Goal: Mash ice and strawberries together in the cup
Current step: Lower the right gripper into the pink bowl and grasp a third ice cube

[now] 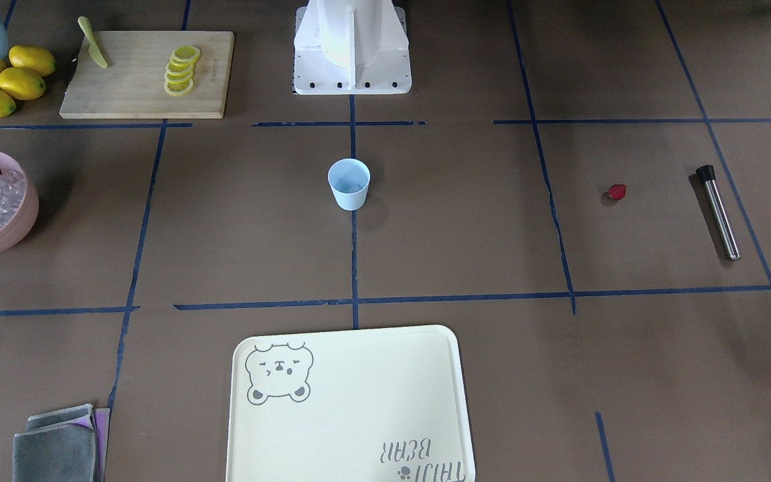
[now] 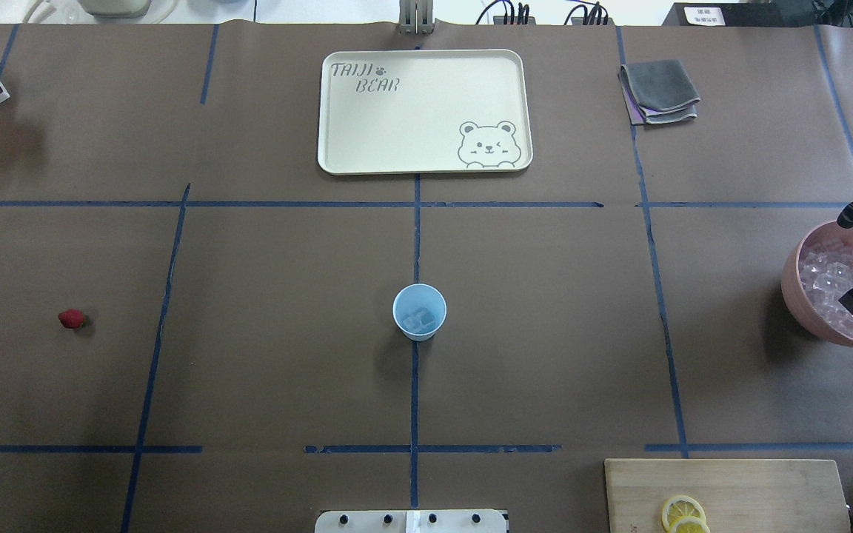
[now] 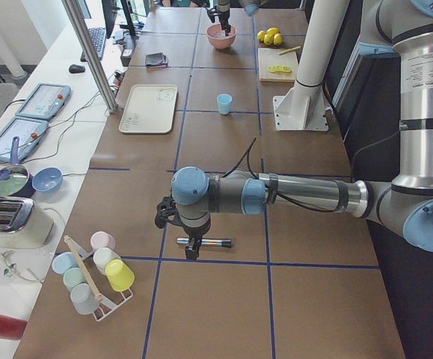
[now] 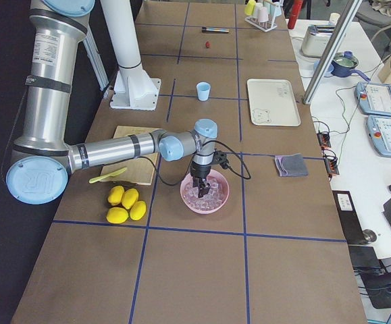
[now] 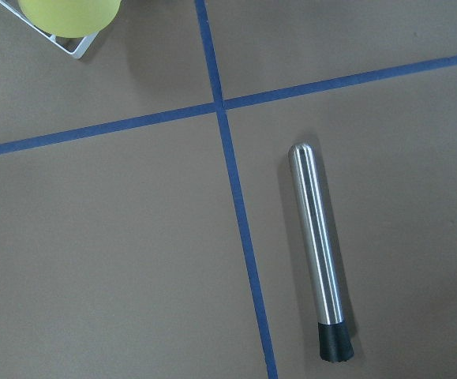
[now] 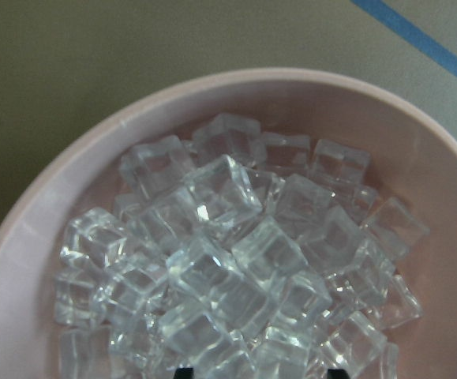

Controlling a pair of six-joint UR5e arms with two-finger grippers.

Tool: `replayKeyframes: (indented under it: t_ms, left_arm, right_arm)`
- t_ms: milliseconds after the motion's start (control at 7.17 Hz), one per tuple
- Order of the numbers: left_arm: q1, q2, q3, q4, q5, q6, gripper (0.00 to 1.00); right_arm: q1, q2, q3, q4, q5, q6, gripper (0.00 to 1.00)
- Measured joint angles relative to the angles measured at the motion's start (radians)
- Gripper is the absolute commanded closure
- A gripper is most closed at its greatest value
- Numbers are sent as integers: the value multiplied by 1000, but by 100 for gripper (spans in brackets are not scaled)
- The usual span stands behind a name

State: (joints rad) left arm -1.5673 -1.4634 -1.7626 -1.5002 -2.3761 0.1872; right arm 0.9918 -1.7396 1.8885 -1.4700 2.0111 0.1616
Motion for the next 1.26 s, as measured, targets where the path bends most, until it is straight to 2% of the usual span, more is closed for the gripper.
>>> replayKeyframes:
  t_ms: [419,558,698,837,977,1256]
  left_arm:
    - [1,0,0,0,0,0,0]
    - [3,0,0,0,0,0,0]
    - [5,0,-1,0,0,0,0]
    - [5,0,-1,0,0,0,0]
    - [6,0,-1,0,0,0,0]
    - [6,0,-1,0,0,0,0]
  right_arm:
    - [4,2,-2,-3,-6,-14,40]
    - [4,0,-2,-4,-9,-15,49]
    - [5,-1,-2,-5,-14,-15,69]
    - [5,-1,-2,-5,-19,-15,84]
    - [6,-1,-2,-6,-20,-15,95]
    - [13,2,0,-6,-18,-13,98]
